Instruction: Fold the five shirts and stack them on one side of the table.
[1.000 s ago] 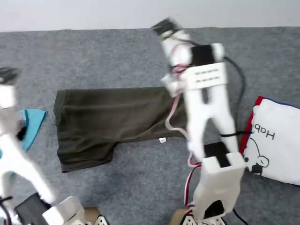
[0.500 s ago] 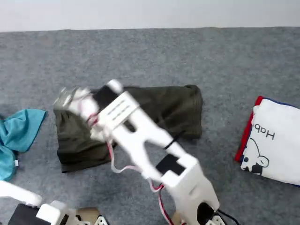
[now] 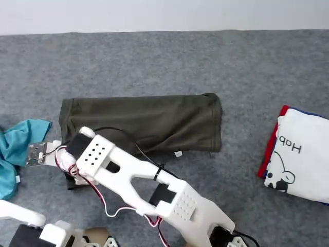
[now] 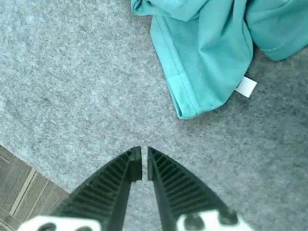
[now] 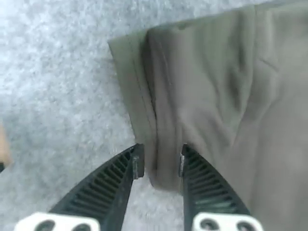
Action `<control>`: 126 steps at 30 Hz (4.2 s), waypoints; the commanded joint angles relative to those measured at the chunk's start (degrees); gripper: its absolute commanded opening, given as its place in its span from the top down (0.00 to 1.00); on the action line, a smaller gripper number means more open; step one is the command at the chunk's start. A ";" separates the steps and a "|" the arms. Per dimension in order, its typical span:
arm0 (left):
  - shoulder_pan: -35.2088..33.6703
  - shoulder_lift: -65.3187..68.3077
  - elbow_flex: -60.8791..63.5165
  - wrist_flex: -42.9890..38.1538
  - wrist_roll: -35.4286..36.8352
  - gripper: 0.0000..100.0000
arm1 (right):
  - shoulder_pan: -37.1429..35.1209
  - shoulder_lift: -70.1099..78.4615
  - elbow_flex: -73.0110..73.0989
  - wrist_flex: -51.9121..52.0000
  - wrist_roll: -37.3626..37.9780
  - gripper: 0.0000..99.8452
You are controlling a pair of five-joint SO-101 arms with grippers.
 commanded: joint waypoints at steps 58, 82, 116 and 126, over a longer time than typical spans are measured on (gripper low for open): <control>1.14 -2.46 9.63 -4.04 0.44 0.96 | 6.46 6.81 -3.43 -1.63 0.70 0.99; 4.48 -2.55 9.45 -5.71 0.53 0.96 | 18.42 6.64 -22.15 -0.57 2.99 0.99; 5.45 -2.55 9.63 -5.63 2.55 0.96 | 21.93 12.79 -28.40 -2.95 2.81 0.83; 5.45 -2.55 9.63 -5.63 2.55 0.96 | 23.78 20.79 -28.40 -11.65 3.08 0.84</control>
